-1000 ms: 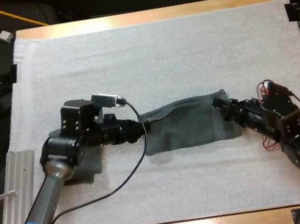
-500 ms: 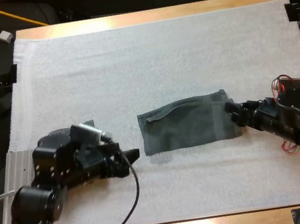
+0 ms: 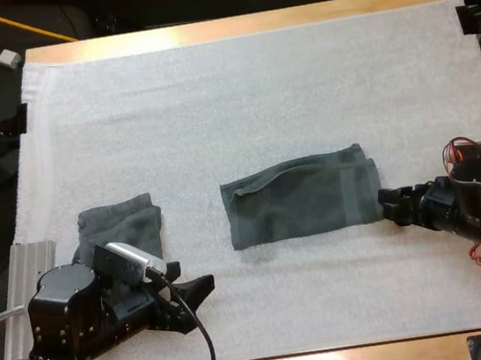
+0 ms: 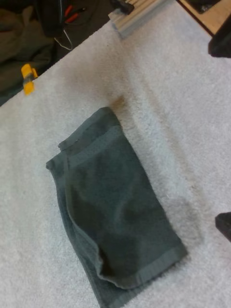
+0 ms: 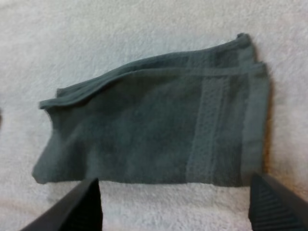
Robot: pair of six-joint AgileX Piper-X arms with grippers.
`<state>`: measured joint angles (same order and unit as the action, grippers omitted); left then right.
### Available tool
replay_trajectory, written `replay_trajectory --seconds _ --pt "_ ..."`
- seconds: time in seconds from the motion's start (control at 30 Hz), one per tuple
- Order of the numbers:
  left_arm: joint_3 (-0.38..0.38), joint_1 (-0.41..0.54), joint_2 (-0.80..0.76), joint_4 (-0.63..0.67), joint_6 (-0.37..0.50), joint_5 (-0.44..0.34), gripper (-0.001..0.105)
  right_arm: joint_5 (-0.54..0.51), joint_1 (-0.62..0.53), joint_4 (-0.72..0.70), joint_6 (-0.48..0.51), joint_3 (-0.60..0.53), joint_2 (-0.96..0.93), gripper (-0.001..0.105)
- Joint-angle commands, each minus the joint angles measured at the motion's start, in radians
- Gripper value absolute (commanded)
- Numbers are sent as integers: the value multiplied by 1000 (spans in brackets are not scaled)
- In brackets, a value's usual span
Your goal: Pick towel from pile, fold and stack
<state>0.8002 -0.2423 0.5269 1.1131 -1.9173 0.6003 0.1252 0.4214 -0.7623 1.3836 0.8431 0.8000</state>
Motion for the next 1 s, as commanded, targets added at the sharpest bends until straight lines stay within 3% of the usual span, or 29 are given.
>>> replay_trajectory --seconds 0.0,0.23,0.47,0.73,0.97 --pt "4 -3 -19 19 -10 -27 62 -29 -3 -22 27 10 7 62" --pt "5 -2 -5 7 -19 -37 62 -67 -16 20 67 8 122 63" --pt "5 0 -14 13 -13 -22 62 -30 -95 45 88 9 208 63" --pt "5 0 -11 11 -18 12 62 182 -297 81 169 12 377 63" --pt "7 0 -11 6 -33 13 62 353 -386 124 196 13 533 63"
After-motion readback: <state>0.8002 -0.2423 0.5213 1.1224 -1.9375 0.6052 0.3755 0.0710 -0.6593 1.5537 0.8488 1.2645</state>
